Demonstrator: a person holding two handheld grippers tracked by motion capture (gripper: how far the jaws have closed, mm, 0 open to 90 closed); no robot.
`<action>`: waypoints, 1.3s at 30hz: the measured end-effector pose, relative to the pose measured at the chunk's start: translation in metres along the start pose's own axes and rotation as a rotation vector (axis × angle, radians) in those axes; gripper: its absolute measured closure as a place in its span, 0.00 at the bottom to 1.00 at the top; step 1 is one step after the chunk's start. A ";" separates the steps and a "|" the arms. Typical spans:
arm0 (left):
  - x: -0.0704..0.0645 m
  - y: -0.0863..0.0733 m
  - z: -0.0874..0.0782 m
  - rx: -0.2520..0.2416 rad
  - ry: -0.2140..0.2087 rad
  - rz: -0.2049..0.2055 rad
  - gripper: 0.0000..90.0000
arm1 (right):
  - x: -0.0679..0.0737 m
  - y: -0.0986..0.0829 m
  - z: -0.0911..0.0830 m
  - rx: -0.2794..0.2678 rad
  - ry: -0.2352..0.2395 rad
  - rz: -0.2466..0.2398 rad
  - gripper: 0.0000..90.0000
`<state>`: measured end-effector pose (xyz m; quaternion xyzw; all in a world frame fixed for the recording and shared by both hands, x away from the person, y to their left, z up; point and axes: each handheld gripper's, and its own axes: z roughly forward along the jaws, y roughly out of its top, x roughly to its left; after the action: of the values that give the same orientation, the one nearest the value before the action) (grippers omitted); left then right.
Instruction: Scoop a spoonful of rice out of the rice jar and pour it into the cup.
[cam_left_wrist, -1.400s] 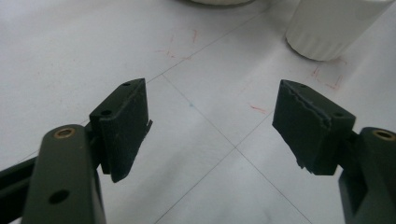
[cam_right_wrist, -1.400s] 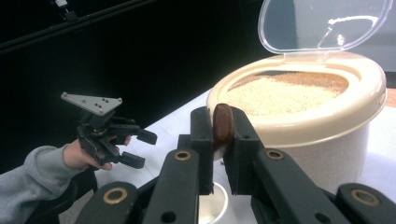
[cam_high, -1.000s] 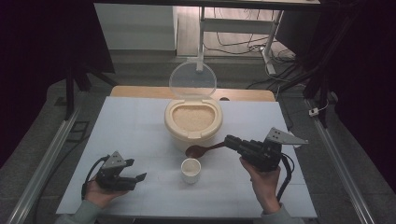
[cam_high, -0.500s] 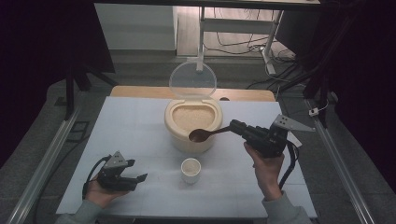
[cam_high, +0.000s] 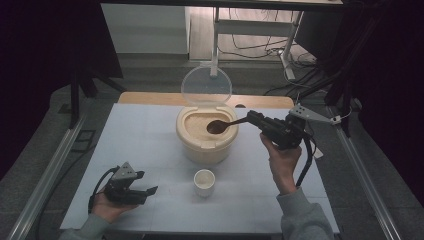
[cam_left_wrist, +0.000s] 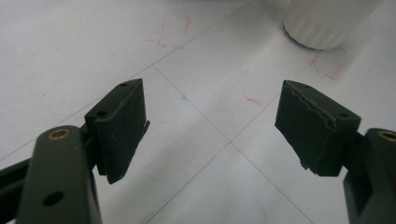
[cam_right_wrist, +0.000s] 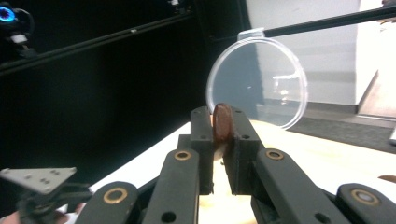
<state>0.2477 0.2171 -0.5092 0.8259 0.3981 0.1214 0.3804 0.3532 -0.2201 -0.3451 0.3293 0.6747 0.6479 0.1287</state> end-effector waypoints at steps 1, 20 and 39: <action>0.000 0.000 0.000 0.000 0.000 0.000 0.27 | -0.001 0.001 0.002 0.005 -0.011 -0.008 0.92; 0.002 0.000 0.001 0.010 -0.003 0.000 0.27 | -0.004 0.001 0.033 0.065 -0.178 -0.131 0.92; 0.002 0.000 0.001 0.010 0.000 0.000 0.27 | -0.016 -0.018 0.048 0.159 -0.179 0.037 0.92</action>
<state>0.2492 0.2183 -0.5100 0.8279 0.3987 0.1192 0.3762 0.3892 -0.1909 -0.3725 0.4075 0.7035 0.5626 0.1498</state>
